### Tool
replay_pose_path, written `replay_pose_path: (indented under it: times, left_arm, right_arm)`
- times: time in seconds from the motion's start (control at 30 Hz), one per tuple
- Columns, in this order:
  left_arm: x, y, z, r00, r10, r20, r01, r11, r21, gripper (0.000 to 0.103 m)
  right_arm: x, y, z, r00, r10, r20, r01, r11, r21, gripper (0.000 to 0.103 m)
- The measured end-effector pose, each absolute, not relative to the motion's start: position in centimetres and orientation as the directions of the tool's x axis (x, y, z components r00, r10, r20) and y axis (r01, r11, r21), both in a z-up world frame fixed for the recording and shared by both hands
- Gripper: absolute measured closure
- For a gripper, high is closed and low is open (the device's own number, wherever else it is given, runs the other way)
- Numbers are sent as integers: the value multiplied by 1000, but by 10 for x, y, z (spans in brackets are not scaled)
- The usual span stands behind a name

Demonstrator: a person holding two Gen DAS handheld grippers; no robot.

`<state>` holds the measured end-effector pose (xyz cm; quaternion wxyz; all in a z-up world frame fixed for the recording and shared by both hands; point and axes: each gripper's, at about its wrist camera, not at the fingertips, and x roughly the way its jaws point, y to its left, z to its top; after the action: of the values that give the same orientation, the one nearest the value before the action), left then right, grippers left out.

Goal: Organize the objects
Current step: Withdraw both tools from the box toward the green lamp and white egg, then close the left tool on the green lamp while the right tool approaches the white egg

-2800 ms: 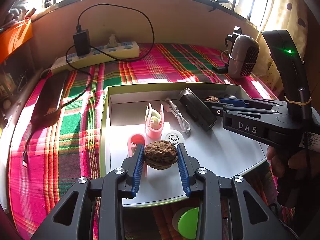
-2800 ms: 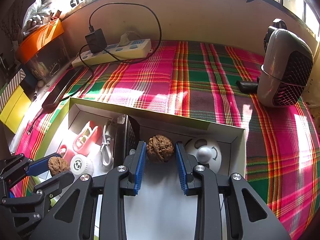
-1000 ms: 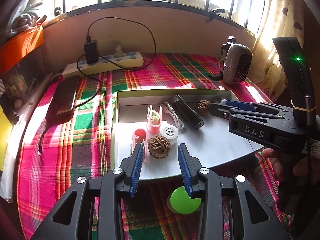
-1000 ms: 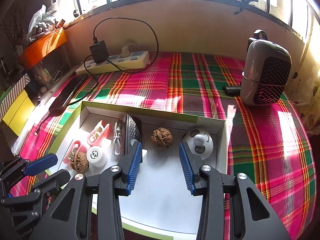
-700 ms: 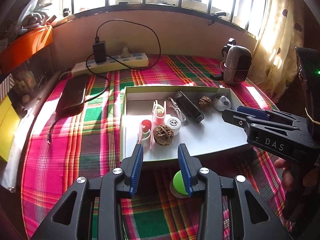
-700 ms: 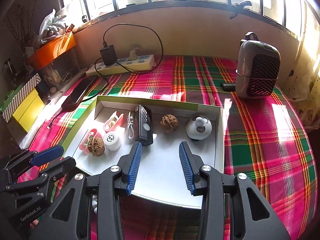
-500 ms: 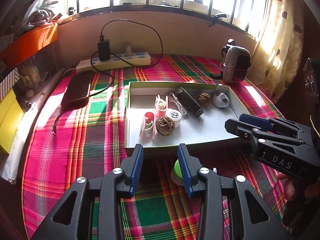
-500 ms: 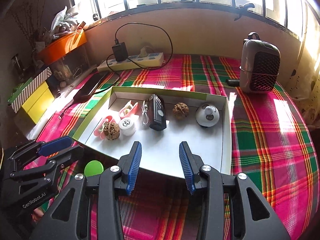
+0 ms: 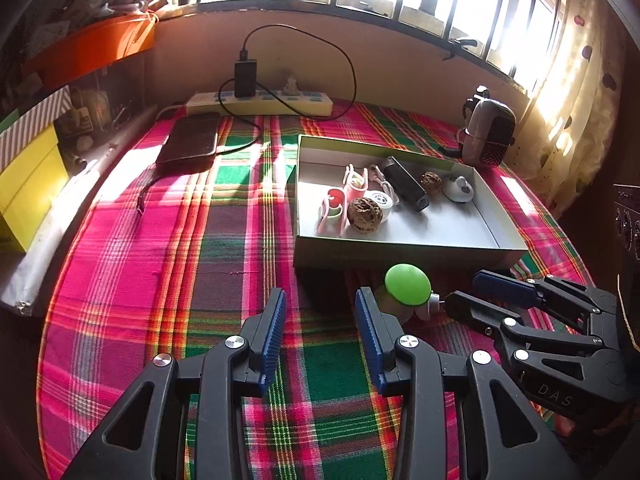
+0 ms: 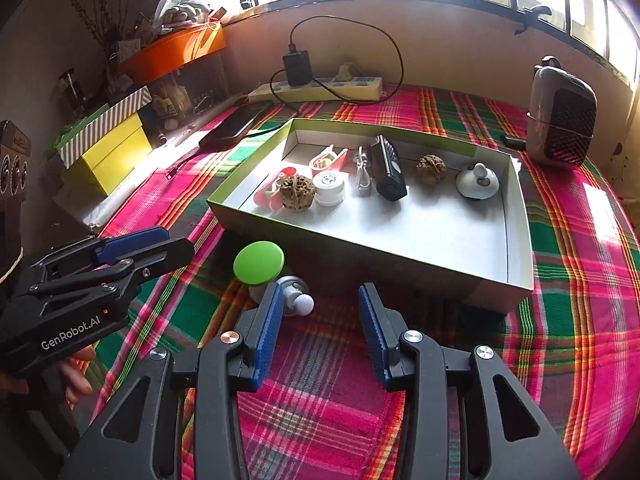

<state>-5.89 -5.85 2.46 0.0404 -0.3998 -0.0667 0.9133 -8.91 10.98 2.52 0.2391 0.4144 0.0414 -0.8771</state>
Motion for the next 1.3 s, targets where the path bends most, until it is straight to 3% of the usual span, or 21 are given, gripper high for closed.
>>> replay_pose_path:
  times: [1.17, 1.3]
  left_arm:
    - [-62, -60, 9, -640, 183, -746, -50, -979, -198, 69]
    - [-62, -58, 8, -634, 192, -749, -57, -978, -202, 69]
  right_arm:
    - [-103, 91, 6, -511, -366, -778, 479, -873, 96, 62]
    - [-103, 93, 6, -515, -372, -772, 474, -874, 105, 67]
